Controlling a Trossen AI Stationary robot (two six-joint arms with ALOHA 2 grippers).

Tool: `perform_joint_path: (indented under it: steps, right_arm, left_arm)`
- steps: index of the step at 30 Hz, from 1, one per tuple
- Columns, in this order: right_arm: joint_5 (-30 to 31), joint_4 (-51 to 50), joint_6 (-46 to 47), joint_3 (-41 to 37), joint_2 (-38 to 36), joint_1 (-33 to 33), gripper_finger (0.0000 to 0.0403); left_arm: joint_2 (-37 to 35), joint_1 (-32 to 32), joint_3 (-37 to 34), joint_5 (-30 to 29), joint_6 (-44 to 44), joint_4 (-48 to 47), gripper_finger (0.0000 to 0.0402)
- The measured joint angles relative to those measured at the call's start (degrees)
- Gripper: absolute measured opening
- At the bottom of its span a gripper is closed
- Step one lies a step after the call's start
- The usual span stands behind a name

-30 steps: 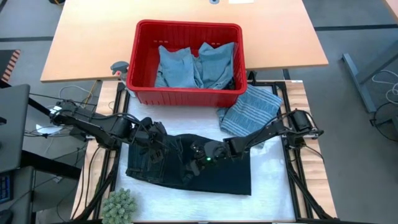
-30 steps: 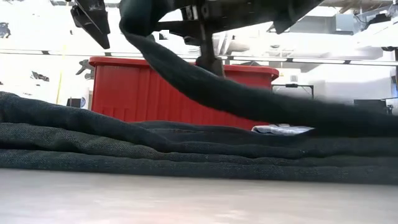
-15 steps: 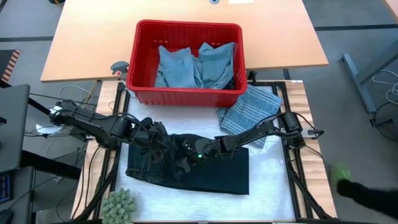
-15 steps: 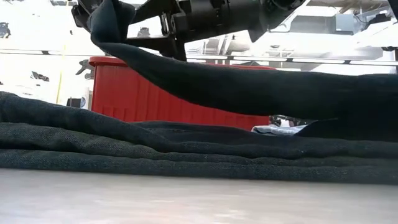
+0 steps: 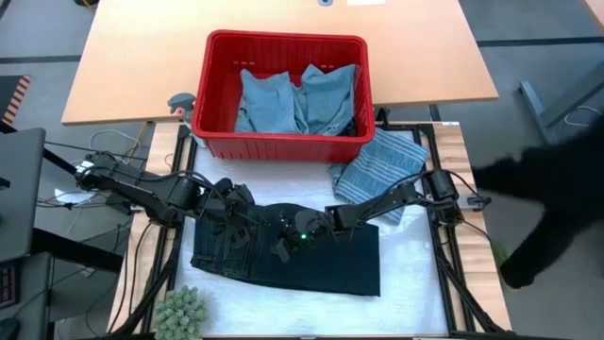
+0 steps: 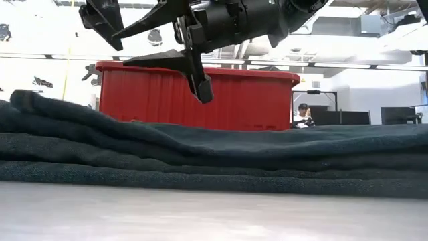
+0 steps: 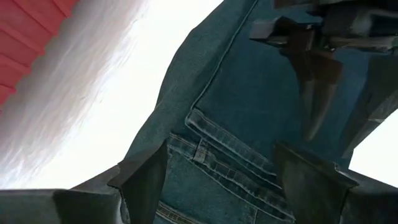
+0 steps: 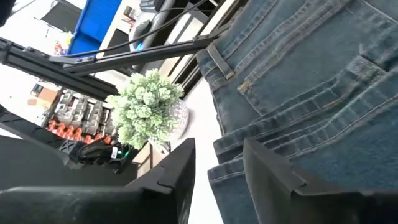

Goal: Fold Laundry from Bin
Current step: Fold the black pants

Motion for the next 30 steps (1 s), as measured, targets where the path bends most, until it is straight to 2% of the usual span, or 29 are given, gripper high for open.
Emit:
perform_joint_path:
  steps: [4,9,11,13,15,17,21,23,26,30]
  right_arm:
    - [-1.7,0.3,-0.4,0.0,0.0,-0.8,0.0170]
    - [-16.4,-0.2,-1.3,-0.1,-4.7,-2.4,0.0166]
    - [-19.5,-7.1,-3.7,0.0,-8.7,-1.7,0.0162]
    - [-20.0,-19.2,-7.3,0.0,-13.4,-0.5,0.0158]
    - [-16.5,-32.8,-10.4,0.0,-18.1,1.4,0.0156]
    - [-9.3,-43.4,-10.8,-0.1,-22.9,3.9,0.0156]
    - [6.8,-58.7,-1.2,0.0,-30.7,10.7,0.0157]
    - [13.5,-64.8,6.4,0.0,-32.7,14.5,0.0159]
    - [22.2,-70.7,13.9,0.0,-34.1,19.4,0.0161]
    - [27.3,-73.8,19.3,-0.1,-33.6,23.5,0.0161]
  left_arm:
    - [0.0,0.0,0.0,0.0,-0.2,0.7,0.0274]
    - [0.0,-1.0,0.0,-0.3,0.2,5.1,0.0274]
    - [0.0,-2.1,-0.2,-1.3,1.4,5.8,0.0274]
    - [0.0,-3.2,-1.1,-2.5,1.2,6.1,0.0274]
    - [0.0,-4.4,-2.3,-3.3,-0.2,7.6,0.0274]
    - [0.0,-5.5,-4.2,-2.7,-1.9,12.1,0.0274]
    - [0.0,-6.6,-10.2,0.3,-7.1,23.2,0.0274]
    - [0.0,-6.1,-13.3,-1.3,-12.9,25.0,0.0274]
    - [0.1,-4.7,-16.8,-3.4,-22.5,22.9,0.0274]
    - [0.1,-3.0,-20.5,-2.0,-29.8,20.6,0.0274]
